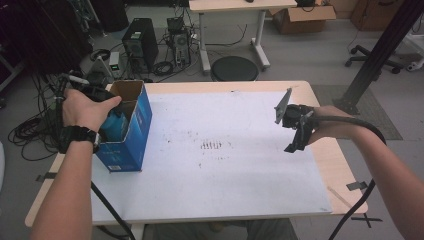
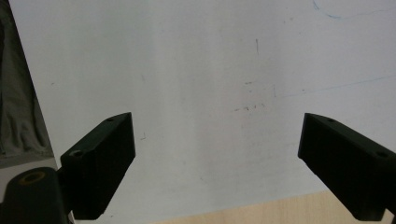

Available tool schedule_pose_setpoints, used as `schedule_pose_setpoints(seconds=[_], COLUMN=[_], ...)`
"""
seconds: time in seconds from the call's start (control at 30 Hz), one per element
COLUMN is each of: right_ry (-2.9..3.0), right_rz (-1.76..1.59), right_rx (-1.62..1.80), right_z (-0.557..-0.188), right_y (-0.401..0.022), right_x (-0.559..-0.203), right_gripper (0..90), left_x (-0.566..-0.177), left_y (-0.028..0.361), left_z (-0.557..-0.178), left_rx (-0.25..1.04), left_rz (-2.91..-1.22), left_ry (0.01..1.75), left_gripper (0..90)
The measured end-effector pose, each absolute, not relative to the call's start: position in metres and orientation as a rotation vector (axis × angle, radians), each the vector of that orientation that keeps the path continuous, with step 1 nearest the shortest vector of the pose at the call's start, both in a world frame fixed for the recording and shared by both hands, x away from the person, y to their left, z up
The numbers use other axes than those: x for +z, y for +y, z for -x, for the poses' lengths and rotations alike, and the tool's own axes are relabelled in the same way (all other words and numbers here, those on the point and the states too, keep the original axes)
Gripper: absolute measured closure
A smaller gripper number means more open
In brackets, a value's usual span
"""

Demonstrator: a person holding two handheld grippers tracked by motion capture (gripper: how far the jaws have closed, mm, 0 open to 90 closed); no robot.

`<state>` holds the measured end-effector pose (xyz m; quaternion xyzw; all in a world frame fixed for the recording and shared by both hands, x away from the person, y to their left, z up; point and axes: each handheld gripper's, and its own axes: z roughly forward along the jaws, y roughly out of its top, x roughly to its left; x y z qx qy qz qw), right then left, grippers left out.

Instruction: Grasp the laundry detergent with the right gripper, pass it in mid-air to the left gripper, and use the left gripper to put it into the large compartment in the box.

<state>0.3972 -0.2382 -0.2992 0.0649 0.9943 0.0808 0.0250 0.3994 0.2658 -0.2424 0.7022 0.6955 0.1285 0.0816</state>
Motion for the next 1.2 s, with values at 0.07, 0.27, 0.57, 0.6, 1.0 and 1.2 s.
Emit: schedule_pose_setpoints(seconds=[0.07, 0.27, 0.57, 0.6, 1.0, 1.2], right_ry=[3.078, 3.085, 3.086, 3.086, 3.098, 3.096], right_rz=[-0.193, -0.188, -0.193, -0.191, -0.189, -0.194], right_rx=[0.246, 0.245, 0.24, 0.241, 0.234, 0.239], right_z=[-0.397, -0.397, -0.397, -0.397, -0.396, -0.396], right_y=[-0.238, -0.239, -0.239, -0.239, -0.237, -0.239], right_x=[-0.3, -0.302, -0.302, -0.302, -0.306, -0.306], right_gripper=[10.9, 10.9, 10.9, 10.9, 10.9, 10.9], left_x=[-0.248, -0.258, -0.269, -0.27, -0.273, -0.273], left_y=[0.266, 0.267, 0.269, 0.268, 0.265, 0.264], left_z=[-0.4, -0.401, -0.402, -0.402, -0.403, -0.404], left_rx=[0.382, 0.367, 0.357, 0.356, 0.375, 0.371], left_rz=[-2.104, -2.121, -2.134, -2.136, -2.146, -2.153], left_ry=[2.08, 2.082, 2.095, 2.097, 2.093, 2.095], left_gripper=[38.2, 38.2, 38.1, 38.2, 38.0, 37.8])
